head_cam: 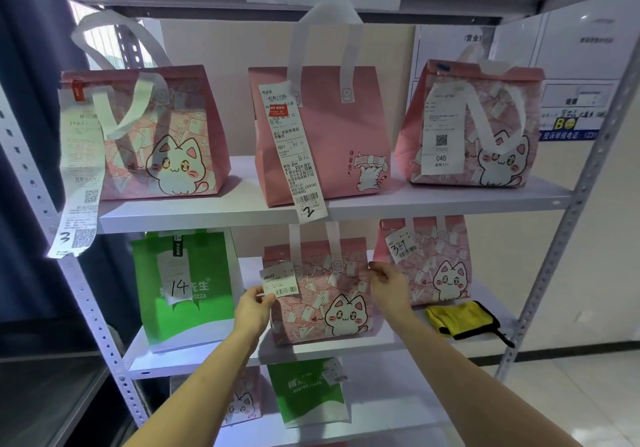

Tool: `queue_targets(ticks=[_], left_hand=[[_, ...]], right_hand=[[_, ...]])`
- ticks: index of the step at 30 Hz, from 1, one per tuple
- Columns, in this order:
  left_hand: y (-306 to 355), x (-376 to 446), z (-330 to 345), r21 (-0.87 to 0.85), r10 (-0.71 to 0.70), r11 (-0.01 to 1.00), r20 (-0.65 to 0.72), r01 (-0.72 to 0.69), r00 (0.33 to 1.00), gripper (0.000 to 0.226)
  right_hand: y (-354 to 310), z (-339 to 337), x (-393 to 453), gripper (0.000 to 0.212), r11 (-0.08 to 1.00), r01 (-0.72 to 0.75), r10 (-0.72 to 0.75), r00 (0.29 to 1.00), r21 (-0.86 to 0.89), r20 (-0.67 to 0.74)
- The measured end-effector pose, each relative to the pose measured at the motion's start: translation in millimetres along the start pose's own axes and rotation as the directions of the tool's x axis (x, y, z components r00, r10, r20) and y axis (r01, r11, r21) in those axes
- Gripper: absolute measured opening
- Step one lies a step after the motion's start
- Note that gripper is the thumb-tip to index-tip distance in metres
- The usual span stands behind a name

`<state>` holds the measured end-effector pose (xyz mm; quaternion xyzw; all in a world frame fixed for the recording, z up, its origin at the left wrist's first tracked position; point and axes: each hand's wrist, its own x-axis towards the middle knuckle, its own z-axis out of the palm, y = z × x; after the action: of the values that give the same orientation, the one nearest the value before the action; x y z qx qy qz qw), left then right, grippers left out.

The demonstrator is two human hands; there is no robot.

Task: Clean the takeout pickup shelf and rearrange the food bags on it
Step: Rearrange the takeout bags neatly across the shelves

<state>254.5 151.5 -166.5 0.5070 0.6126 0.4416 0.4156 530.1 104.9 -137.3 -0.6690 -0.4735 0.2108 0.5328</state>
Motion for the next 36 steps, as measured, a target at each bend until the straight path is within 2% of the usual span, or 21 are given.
queue_targets(ticks=[7,14,21,29,36], left_hand=[[6.3,-3.6,0.0,-0.009,0.003,1.0,0.023,-0.003,1.0,0.032],[5.9,-6.5,-2.1,0.012,-0.015,1.0,0.049,0.015,0.999,0.039],[9.4,-15.6,-7.4,-0.041,-0.003,0.999,0.059,0.005,0.998,0.049],[15.1,-27.9,-9.7,0.026,0.096,0.995,0.03,-0.097,0.995,0.044],[16.5,-39.3,-10.6,0.09,0.141,0.985,0.057,-0.145,0.988,0.039]], right_hand=[[-2.5,-2.7,-6.5,0.026,0.997,-0.05,0.049,0.998,0.062,0.026],[-10.5,-4.1,-17.5,0.031,0.998,-0.061,0.059,0.998,0.034,0.038],[-16.9,-2.1,-30.0,0.027,0.995,-0.045,0.046,0.999,0.093,-0.006],[-19.1,4.0,-45.8,0.016,0.992,-0.003,0.006,1.0,0.13,-0.027],[-25.5,6.1,-64.0,0.02,0.996,-0.004,0.006,1.0,0.091,-0.017]])
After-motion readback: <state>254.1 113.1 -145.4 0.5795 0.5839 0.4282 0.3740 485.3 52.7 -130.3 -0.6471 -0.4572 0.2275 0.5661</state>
